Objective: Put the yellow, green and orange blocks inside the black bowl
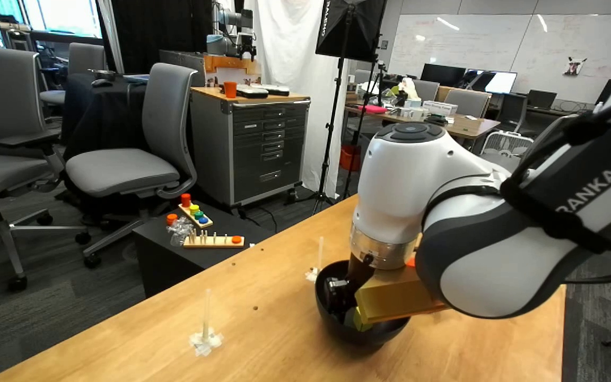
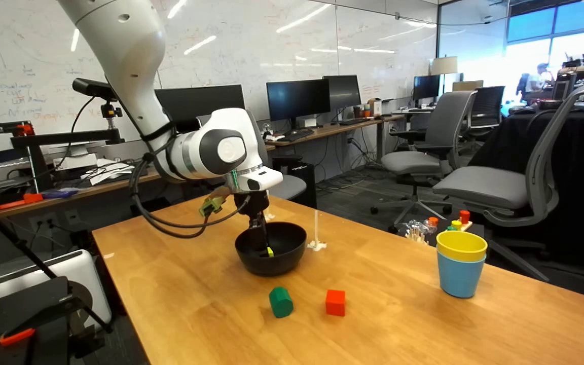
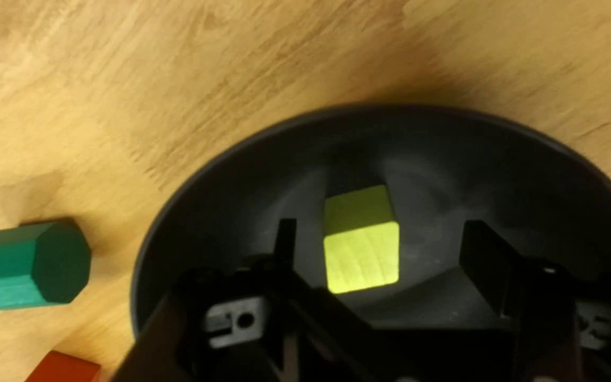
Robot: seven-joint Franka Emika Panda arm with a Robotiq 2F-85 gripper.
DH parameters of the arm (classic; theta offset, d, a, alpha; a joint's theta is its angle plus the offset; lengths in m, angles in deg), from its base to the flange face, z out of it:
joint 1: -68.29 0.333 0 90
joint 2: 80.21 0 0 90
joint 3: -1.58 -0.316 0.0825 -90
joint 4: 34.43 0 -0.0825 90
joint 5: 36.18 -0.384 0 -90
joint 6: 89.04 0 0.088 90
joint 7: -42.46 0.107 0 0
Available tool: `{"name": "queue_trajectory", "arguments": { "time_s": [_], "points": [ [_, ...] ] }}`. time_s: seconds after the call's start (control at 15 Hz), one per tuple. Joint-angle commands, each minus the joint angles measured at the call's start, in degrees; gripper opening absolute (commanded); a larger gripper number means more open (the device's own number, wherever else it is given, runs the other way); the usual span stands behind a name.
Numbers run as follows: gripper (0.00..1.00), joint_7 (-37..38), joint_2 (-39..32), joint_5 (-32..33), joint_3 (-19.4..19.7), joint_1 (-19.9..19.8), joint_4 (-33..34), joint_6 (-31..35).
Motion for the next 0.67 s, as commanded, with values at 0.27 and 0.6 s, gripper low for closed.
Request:
{"name": "queue_trajectory", "arguments": {
  "time_s": [0.27, 0.6],
  "points": [
    [1.00, -7.1, 7.4, -2.8, -1.3, 1.5, -1.9, -1.3],
    [1.00, -17.3, 13.2, -5.2, -5.4, -0.9, -4.5, -4.7]
  ]
}}
